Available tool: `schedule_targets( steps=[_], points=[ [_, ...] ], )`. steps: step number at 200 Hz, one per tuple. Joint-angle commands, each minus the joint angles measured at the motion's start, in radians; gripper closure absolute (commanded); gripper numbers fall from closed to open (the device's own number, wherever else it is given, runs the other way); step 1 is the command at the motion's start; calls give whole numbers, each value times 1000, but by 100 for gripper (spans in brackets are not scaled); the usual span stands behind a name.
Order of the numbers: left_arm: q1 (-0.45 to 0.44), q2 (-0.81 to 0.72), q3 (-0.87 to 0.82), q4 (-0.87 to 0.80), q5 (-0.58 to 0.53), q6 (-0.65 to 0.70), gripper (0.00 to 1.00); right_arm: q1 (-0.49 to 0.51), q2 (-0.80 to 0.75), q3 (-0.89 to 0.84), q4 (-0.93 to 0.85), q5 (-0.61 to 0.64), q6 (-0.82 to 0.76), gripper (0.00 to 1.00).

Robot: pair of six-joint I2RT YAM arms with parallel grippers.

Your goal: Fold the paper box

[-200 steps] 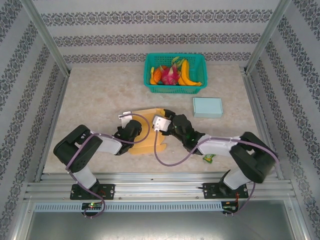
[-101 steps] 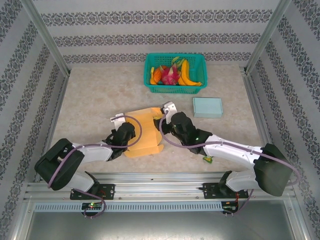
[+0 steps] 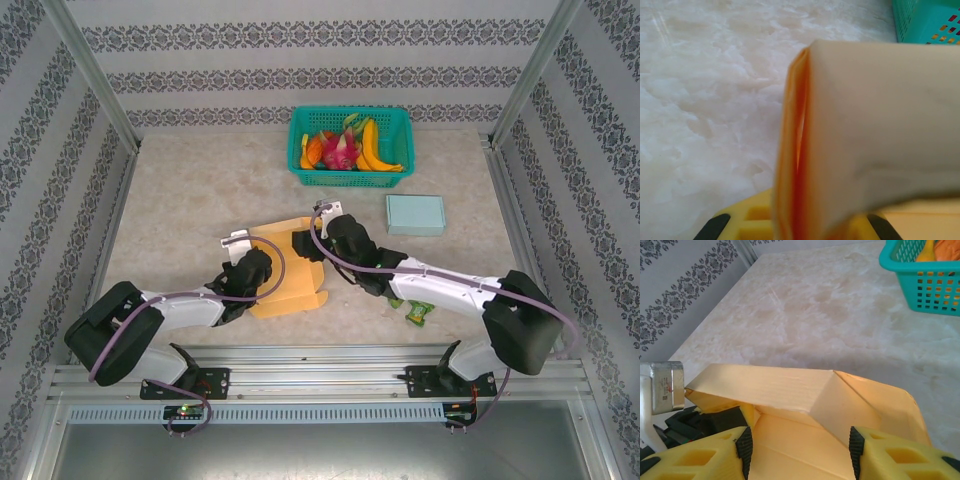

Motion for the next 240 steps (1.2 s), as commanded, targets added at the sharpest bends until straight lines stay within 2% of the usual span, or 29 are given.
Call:
schedule_targets(
  steps=[1,47,103,152,171,208,240],
  points=[
    [-14,31,-4,27,-37,-12,100,-14,33,38,33,-28,23,44],
    [-24,79,13,54,-36,-15,100,-42,84,39,45,-43,26,44],
    [-48,100,26,60,-51,-27,100,-38,120,16,129,-199,132,45],
    [-78,145,55,58,-72,-33,100,-46,161,-52,377,-349,287,46],
    [-78,147,56,60,-67,-41,100,-49,162,-64,361,-331,268,46],
    [-78,143,59,46,-71,-45,100,-65,129,-149,320,-198,189,46],
    [-78,151,56,43,-79,-47,100,-90,112,-213,311,-158,144,46]
  ],
)
